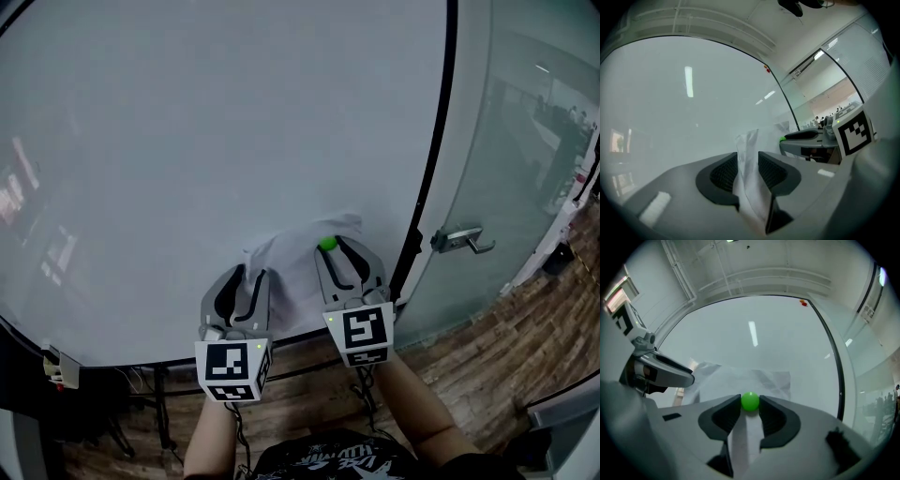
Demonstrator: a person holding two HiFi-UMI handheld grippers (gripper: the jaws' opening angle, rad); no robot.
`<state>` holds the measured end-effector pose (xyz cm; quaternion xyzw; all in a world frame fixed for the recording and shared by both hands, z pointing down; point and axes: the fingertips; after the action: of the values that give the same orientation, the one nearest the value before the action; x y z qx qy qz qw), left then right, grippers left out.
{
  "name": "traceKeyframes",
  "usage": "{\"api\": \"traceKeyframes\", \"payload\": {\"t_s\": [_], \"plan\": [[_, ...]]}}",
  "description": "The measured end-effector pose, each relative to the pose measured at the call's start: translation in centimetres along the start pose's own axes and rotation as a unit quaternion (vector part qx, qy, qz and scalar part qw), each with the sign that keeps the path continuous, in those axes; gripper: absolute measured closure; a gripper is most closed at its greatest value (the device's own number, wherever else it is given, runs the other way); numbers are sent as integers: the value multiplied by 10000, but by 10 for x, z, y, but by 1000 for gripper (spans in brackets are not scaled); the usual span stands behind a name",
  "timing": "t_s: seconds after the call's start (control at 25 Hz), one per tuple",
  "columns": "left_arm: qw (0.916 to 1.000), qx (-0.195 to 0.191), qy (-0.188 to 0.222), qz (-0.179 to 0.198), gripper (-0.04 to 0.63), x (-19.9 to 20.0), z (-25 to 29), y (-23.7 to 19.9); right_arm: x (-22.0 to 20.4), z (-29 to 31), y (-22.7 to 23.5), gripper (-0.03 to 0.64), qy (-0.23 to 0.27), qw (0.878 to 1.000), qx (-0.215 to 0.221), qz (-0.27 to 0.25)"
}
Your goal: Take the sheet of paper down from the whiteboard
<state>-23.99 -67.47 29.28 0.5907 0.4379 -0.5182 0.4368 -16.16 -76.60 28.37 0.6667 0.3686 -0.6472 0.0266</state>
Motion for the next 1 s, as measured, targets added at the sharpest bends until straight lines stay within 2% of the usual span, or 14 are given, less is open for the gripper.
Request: {"api": "traceKeyframes", "payload": {"t_s": [0.16,0.44,0.68,1.0], "plan": [[9999,91,-71,14,459,-4,7,0,0,0,0,483,44,10000,67,49],[9993,367,-54,-35,516,-4,7,-8,1,0,0,483,130,9998,87,149],[9998,115,-161,-51,583,-5,10,-2,1,0,1,484,172,9995,40,248],[9986,-217,-27,-480,584,0,2,-3,3,-4,-1,486,198,9989,123,400]]}}
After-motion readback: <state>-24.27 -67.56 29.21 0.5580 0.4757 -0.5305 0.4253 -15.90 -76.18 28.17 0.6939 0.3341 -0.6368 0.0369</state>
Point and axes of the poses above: the fingertips, and each gripper's own axes: z forward along the fingers, y to its right, x out of its top, and after that the axes turned 8 degrees about -z, right-handed
